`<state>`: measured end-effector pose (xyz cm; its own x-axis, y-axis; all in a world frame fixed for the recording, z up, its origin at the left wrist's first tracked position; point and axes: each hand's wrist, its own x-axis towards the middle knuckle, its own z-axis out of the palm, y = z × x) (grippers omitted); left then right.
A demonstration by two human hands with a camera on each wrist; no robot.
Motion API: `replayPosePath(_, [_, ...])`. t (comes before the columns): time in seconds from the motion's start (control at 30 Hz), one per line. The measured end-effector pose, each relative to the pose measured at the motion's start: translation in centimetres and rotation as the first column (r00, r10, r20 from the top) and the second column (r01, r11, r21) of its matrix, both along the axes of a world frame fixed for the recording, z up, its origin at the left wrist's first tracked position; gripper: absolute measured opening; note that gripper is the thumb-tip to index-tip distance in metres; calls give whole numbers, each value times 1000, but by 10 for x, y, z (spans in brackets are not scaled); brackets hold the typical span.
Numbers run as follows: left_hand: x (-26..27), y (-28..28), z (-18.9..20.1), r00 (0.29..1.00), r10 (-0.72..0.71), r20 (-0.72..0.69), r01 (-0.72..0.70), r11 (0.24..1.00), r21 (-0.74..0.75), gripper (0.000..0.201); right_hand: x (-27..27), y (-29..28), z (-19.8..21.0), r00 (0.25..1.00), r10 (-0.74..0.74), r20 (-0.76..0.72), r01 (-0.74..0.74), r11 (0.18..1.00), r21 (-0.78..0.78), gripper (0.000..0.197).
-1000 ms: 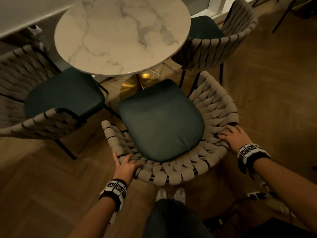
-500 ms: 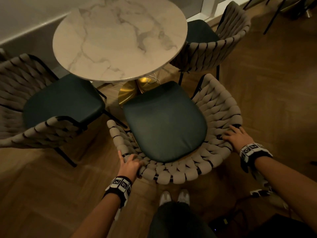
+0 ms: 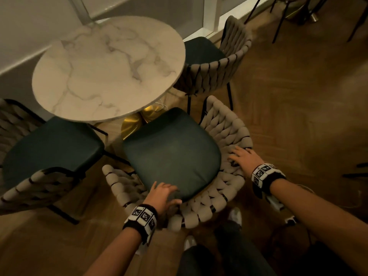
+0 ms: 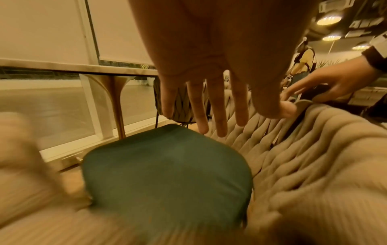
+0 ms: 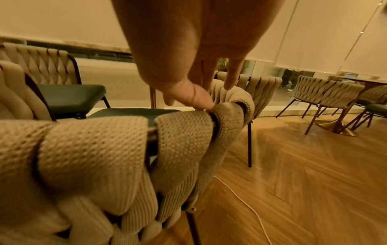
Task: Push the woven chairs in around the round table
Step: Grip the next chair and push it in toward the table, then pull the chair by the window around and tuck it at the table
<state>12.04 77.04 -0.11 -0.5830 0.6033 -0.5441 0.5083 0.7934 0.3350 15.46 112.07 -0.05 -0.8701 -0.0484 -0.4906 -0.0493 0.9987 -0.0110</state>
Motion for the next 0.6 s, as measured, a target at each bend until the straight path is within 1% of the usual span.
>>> replayPosePath(0.1, [-17, 51, 7, 1000, 0, -30, 2, 998, 64, 77, -8, 22, 4, 999, -11, -43, 9, 998, -62, 53])
replayPosePath(0.13, [-25, 72, 9, 999, -2, -32, 4, 997, 76, 74, -12, 35, 6, 998, -23, -60, 17, 996, -88, 53])
replayPosePath(0.23, [-52, 140, 10, 999, 0, -52, 6, 995, 102, 43, -32, 84, 10, 992, -38, -122, 22, 991, -135, 57])
replayPosePath(0.3, [-73, 189, 11, 997, 19, -77, -10, 992, 126, 36, -51, 125, 10, 989, -34, -145, 14, 990, -142, 60])
replayPosePath(0.4, [-107, 259, 14, 992, 98, -82, -86, 987, 139, 33, -86, 188, 15, 989, -25, -148, 5, 991, -136, 59])
replayPosePath(0.47, [-129, 296, 18, 982, 172, -78, -158, 974, 161, 29, -109, 227, 23, 988, -32, -153, 7, 987, -160, 58])
replayPosePath(0.53, [-150, 329, 23, 957, 286, -56, -268, 939, 215, 24, -132, 260, 33, 987, -39, -158, 6, 979, -203, 58])
replayPosePath(0.6, [-170, 357, 27, 923, 384, -32, -366, 900, 237, 23, -156, 287, 40, 985, -18, -169, -22, 973, -229, 60])
